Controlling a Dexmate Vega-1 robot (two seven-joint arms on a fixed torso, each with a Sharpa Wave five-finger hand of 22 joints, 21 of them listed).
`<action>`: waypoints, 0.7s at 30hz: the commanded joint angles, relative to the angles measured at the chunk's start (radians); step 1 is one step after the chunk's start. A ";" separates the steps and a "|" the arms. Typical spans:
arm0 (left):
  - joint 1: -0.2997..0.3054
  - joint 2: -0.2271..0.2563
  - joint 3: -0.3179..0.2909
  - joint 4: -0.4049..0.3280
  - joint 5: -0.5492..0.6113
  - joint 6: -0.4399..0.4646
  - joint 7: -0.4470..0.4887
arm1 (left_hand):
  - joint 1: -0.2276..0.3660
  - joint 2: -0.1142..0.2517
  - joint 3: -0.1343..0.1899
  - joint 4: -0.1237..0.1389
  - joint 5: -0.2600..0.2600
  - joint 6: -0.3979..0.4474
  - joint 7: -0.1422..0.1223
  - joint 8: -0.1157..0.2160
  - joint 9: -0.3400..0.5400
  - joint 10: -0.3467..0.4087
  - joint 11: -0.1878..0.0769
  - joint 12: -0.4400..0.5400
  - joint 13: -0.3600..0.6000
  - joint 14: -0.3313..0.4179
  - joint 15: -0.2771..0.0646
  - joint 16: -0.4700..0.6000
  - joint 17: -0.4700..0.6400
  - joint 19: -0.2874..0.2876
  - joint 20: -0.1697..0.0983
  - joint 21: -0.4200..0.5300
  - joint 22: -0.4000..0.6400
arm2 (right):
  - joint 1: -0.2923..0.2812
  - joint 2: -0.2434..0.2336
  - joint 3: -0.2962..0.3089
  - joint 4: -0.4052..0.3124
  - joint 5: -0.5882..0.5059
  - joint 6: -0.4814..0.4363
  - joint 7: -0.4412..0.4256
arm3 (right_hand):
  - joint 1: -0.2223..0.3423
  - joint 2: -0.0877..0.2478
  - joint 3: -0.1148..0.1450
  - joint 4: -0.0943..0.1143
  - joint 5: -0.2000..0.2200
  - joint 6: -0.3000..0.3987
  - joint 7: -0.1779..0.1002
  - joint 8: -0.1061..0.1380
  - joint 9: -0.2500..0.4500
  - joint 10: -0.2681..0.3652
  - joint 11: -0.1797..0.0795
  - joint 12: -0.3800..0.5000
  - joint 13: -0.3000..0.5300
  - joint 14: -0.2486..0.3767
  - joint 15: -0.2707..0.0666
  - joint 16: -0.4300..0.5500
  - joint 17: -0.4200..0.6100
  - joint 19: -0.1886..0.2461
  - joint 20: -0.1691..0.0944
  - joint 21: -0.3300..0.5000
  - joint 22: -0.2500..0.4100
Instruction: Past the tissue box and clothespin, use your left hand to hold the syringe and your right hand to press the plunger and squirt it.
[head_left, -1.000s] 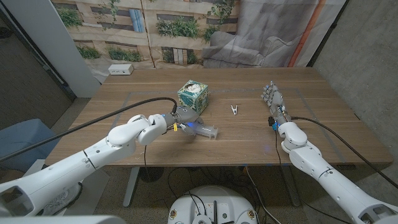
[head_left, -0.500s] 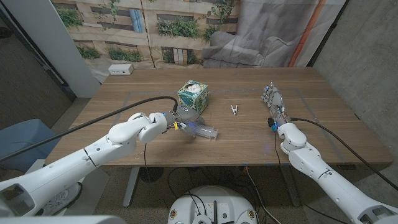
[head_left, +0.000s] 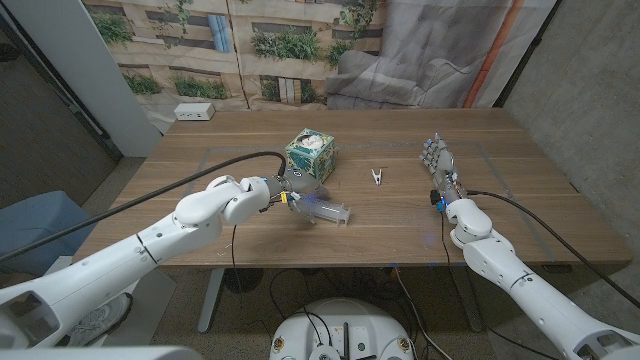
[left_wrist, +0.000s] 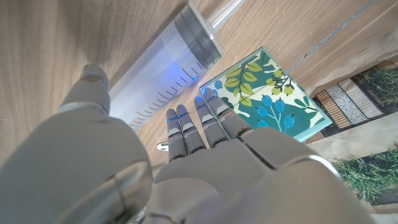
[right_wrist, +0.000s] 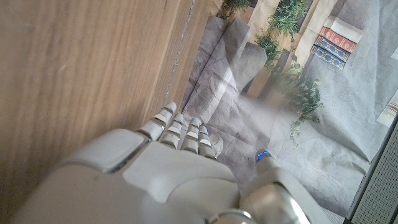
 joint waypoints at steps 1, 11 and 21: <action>0.016 0.012 -0.019 -0.039 -0.030 0.036 -0.017 | -0.020 0.003 -0.011 0.003 0.002 -0.003 0.008 0.008 -0.001 -0.003 0.003 0.002 0.001 -0.002 -0.041 0.008 0.000 -0.014 -0.070 0.003 0.003 | -0.005 -0.005 0.001 -0.015 -0.007 -0.011 -0.016 | 0.003 0.012 0.000 0.006 0.008 0.008 -0.004 0.008 0.002 0.010 0.001 0.009 0.003 0.008 0.000 0.001 0.003 0.008 0.004 0.004 0.003; 0.025 0.030 -0.049 -0.103 -0.051 0.078 -0.056 | -0.033 0.013 -0.016 0.007 0.003 0.013 0.008 0.016 -0.001 0.015 0.003 0.010 0.000 0.012 -0.046 0.014 0.000 0.001 -0.076 0.013 0.003 | 0.012 -0.004 -0.006 -0.007 -0.010 -0.020 -0.007 | 0.005 0.013 0.001 0.007 0.008 0.009 -0.005 0.008 0.002 0.010 0.001 0.009 0.003 0.008 0.000 0.001 0.003 0.009 0.004 0.003 0.003; 0.072 0.054 -0.114 -0.144 -0.170 0.103 -0.015 | -0.061 0.058 -0.014 0.028 0.006 0.027 0.008 0.022 0.000 0.013 0.016 0.009 0.001 0.010 -0.041 0.015 0.003 0.000 -0.068 0.014 0.004 | 0.024 -0.003 -0.014 -0.007 -0.023 -0.032 -0.016 | 0.006 0.014 0.001 0.007 0.008 0.010 -0.006 0.008 0.002 0.009 0.001 0.008 0.003 0.007 0.000 0.000 0.002 0.009 0.005 0.003 0.003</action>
